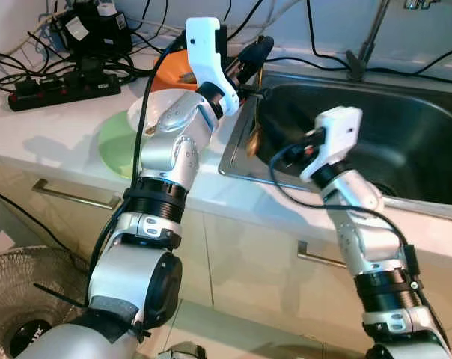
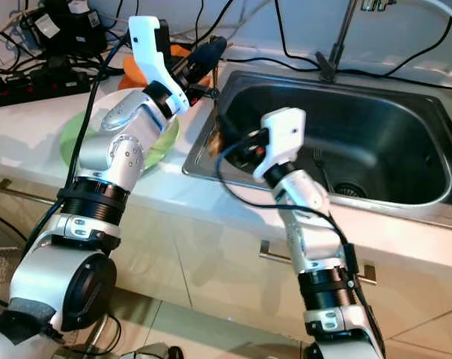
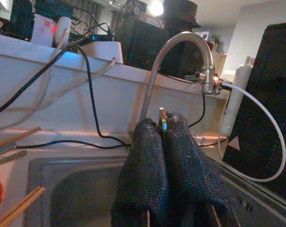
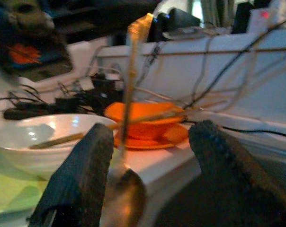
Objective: Kitchen organization
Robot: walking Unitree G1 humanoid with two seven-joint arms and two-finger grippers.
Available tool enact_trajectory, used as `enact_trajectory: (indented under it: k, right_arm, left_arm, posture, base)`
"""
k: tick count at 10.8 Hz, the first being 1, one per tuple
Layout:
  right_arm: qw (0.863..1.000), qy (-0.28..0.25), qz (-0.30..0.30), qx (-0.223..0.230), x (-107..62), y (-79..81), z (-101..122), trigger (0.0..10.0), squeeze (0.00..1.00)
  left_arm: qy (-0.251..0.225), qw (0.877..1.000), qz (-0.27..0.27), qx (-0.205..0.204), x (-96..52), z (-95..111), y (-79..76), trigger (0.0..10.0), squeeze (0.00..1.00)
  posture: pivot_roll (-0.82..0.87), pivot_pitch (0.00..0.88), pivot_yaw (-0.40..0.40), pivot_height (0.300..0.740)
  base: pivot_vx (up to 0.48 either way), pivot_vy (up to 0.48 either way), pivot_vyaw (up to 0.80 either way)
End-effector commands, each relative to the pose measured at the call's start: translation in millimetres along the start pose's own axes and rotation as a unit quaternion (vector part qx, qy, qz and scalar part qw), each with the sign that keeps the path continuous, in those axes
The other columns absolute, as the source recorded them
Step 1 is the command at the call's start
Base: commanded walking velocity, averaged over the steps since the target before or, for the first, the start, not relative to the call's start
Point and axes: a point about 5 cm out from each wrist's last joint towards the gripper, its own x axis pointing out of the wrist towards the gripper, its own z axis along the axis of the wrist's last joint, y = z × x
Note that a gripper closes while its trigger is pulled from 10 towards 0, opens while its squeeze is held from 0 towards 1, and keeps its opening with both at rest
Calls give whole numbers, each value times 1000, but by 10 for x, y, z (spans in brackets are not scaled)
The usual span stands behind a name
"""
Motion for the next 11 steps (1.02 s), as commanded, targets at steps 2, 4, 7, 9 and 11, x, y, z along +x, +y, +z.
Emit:
enact_trajectory:
  k: [2,4,7,9,11]
  right_arm:
    - [1000,0,18,6,19,82,15,10000,0]
    - [1000,3,15,8,43,120,-8,10000,0]
    - [1000,15,-4,3,79,125,-67,10000,0]
    - [999,28,-22,-1,98,99,-117,10000,0]
    - [998,48,-40,-12,110,71,-181,10000,0]
  left_arm:
    - [18,1000,-16,-8,8,-93,-47,10000,0]
    - [27,999,-32,-9,13,-130,-107,10000,0]
    - [37,998,-51,-14,17,-174,-186,10000,0]
    - [37,997,-58,-16,19,-176,-212,10000,0]
    - [32,997,-65,-22,20,-149,-228,10000,0]
  posture:
    - [-31,0,57,740]
    - [-30,0,58,740]
    - [-24,0,55,740]
    - [-20,0,53,740]
    - [-15,0,51,740]
  base:
    - [0,0,0]
    - [0,0,0]
    - [0,0,0]
    - [0,0,0]
    - [0,0,0]
